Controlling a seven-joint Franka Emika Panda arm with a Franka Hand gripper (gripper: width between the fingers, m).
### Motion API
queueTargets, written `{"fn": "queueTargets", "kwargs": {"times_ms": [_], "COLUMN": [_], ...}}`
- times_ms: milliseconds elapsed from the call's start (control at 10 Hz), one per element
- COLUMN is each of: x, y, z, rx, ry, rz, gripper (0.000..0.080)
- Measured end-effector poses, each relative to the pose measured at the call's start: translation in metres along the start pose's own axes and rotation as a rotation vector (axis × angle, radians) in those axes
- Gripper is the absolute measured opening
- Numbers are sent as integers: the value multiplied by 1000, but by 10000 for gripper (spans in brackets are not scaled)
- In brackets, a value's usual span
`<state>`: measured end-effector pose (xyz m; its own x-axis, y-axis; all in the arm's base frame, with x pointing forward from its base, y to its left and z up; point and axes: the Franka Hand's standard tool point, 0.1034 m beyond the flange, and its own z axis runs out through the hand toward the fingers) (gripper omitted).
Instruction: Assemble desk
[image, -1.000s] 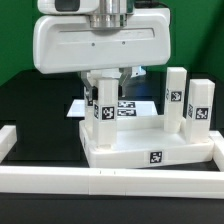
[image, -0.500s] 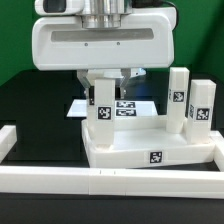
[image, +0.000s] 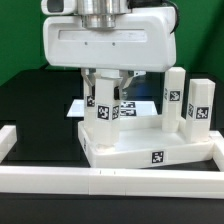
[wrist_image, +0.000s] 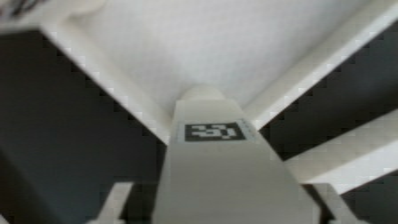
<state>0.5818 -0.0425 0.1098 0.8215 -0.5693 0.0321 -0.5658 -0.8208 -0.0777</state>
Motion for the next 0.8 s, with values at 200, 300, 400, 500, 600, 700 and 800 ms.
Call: {"fn": "queueTargets", "kwargs": {"times_ms": [200,300,400,500,600,700,800], "x": [0,0,0,0,0,-1,-1], "y": [0,0,0,-1,-1,-2,-3], "z": [0,0,1,1,1,1,1], "rx": [2,1,-4,-18,-22,-24,-26], "ry": [-1,-1,2,8,8,8,6], "rz": [-17,-49,-97,-203,-316,-405,-501], "gripper": [362,544,544,627,643,643,649]}}
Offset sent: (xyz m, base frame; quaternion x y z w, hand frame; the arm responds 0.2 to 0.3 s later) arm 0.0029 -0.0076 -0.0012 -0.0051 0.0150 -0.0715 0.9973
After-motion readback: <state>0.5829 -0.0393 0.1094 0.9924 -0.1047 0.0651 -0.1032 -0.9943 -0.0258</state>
